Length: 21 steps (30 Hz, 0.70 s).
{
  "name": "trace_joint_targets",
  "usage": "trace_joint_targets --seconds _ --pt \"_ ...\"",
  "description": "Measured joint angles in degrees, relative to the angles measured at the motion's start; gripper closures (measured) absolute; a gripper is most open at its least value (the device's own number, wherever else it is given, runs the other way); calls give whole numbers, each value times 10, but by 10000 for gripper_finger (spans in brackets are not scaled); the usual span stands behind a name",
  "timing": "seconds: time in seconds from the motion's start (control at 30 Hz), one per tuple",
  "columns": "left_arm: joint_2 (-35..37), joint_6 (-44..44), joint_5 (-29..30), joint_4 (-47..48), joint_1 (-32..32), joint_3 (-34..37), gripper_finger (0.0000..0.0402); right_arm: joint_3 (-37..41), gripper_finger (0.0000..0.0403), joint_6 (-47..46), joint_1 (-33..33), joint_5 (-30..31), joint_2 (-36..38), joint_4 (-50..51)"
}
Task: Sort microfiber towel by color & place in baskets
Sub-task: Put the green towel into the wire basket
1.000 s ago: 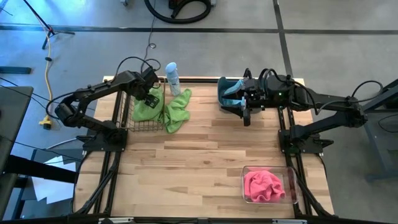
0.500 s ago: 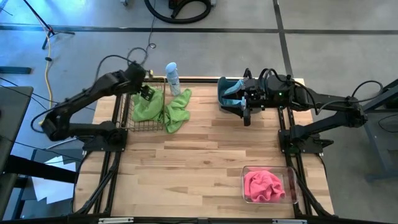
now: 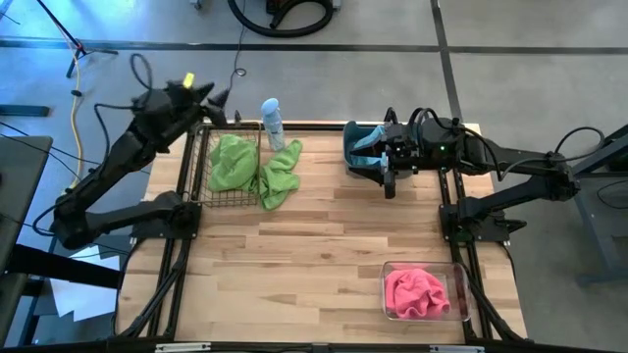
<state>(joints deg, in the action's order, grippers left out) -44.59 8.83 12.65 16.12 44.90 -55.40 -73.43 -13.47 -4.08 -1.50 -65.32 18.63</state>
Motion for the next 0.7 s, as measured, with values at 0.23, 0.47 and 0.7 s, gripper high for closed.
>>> trace_joint_targets --seconds 0.23,0.47,0.7 --pt "-5 13 -61 -73 -1 0 169 0 183 5 0 0 0 0" --pt "-43 84 -182 -126 -51 0 169 0 183 11 0 0 0 0" --pt "-90 100 -156 -229 -185 0 169 0 183 11 0 0 0 0"
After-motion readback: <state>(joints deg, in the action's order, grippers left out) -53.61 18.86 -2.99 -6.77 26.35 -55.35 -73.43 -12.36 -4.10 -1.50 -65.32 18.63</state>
